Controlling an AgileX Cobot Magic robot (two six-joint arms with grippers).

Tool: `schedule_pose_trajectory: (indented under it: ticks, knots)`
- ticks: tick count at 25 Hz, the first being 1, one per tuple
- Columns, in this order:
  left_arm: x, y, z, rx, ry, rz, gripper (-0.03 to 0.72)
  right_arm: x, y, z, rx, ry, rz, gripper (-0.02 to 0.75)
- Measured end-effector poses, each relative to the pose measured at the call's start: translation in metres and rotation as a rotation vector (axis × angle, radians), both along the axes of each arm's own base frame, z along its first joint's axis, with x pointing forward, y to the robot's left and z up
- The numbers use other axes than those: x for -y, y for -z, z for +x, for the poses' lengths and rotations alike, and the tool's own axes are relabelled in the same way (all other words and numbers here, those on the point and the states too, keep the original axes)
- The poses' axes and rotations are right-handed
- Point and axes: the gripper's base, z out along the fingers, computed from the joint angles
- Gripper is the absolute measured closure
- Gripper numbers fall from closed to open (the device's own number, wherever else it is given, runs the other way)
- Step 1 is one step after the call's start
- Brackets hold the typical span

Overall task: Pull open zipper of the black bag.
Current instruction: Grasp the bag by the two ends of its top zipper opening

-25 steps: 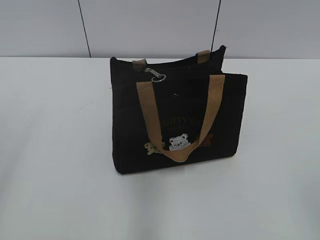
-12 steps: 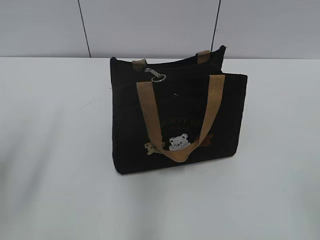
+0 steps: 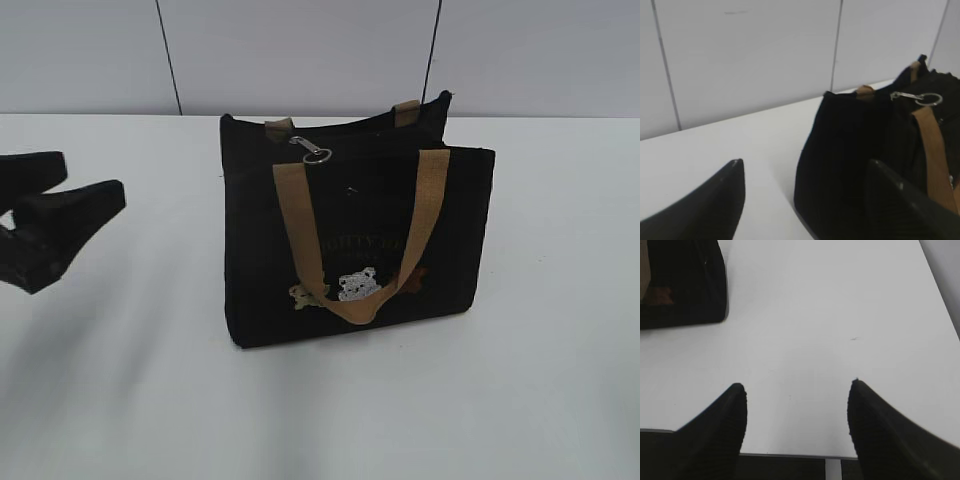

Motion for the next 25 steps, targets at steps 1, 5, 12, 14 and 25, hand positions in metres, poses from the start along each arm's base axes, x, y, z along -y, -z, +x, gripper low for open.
schedule_pose_trajectory:
  ticks: [1,5,12,14,25]
  knots:
    - [0.001,0.004,0.01,-0.019,0.034,-0.012,0.126,0.0,0.0,0.0,0.0,0.0,0.0,0.256]
    - [-0.002,0.016,0.05,-0.061,0.125,-0.048,0.126,0.0,0.0,0.0,0.0,0.0,0.0,0.256]
    - [0.016,0.023,0.106,-0.019,0.45,0.042,0.126,0.0,0.0,0.0,0.0,0.0,0.0,0.256]
    - [0.021,0.024,0.123,-0.029,0.536,0.048,0.126,0.0,0.0,0.0,0.0,0.0,0.0,0.256]
    - [0.029,0.034,0.187,-0.085,0.651,0.068,0.126,0.0,0.0,0.0,0.0,0.0,0.0,0.256]
